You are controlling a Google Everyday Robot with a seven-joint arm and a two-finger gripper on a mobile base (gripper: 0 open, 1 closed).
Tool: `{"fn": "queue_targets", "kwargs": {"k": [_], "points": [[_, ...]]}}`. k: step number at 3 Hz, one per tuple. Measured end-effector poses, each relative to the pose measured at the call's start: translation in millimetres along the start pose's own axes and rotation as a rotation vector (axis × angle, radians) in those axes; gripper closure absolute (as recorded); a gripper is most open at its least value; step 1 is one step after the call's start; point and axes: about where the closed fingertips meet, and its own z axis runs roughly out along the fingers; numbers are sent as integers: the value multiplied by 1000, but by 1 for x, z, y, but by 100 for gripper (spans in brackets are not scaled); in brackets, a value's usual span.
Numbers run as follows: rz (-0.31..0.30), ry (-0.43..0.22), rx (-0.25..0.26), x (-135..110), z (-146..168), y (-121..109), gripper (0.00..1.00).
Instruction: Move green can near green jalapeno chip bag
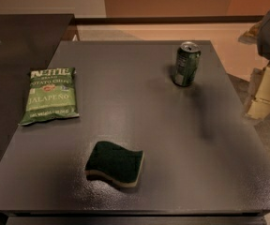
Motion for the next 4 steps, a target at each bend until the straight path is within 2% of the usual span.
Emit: {"fn": "queue_targets", "kwargs": {"k": [1, 2, 4], "points": [[1, -5, 4, -4, 4, -3, 0], [25, -25, 27, -11, 13, -20, 0], [141, -124, 49, -24, 47, -79, 0]]}}
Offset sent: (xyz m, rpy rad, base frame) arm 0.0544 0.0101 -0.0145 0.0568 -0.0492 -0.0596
